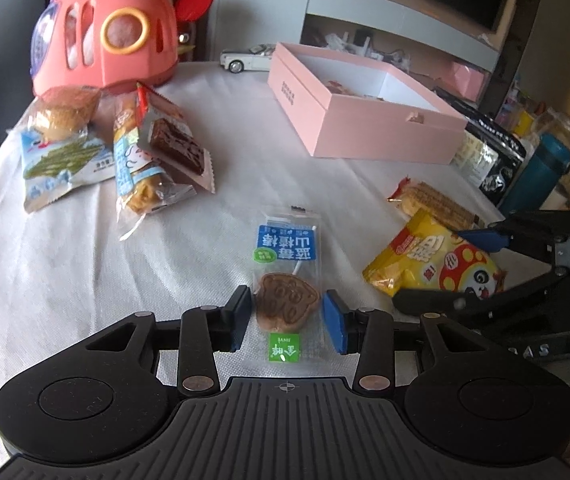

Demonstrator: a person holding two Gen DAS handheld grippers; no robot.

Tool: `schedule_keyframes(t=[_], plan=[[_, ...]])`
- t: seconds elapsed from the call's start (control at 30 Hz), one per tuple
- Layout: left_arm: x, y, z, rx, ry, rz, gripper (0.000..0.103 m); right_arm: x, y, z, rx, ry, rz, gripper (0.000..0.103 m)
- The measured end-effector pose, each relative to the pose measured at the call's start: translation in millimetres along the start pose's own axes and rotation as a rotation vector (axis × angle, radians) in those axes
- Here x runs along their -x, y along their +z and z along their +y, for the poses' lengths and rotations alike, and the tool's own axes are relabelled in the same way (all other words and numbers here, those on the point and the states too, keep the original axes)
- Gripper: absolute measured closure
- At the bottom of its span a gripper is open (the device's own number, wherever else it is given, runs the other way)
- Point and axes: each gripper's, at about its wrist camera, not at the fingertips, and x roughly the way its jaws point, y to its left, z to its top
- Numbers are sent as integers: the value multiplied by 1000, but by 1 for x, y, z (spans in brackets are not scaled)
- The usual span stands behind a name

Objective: Organize snacks
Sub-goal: 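Carry both held snacks over the pink box and open both grippers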

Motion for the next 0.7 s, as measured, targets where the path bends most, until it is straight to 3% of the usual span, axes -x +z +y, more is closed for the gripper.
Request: schedule_keyframes(t=[0.17,0.27,0.33,0.43,0.5,0.6,0.7], plan=[[2,-5,-7,-39,40,-40,63,6,-6,-1,31,-31,-15,36],[16,7,-7,-15,-14,-96,64,16,-3,-14,3,-47,-30,42],[39,38,-10,-26,-54,-210,64,32,9,-28,-42,-11,-55,46],[68,103,-18,-69,-72,-407,63,81,58,-63,-127,27,-206,47],[64,141,-22,-74,-101,-459,63,107,95,-88,-191,0,-299,47],[13,196,-19,18,-173,-385,63,116,146,-122,-227,-64,-373,47],[-60,222,-21,77,-219,-234,63,88,180,-150,-264,-131,-323,47]])
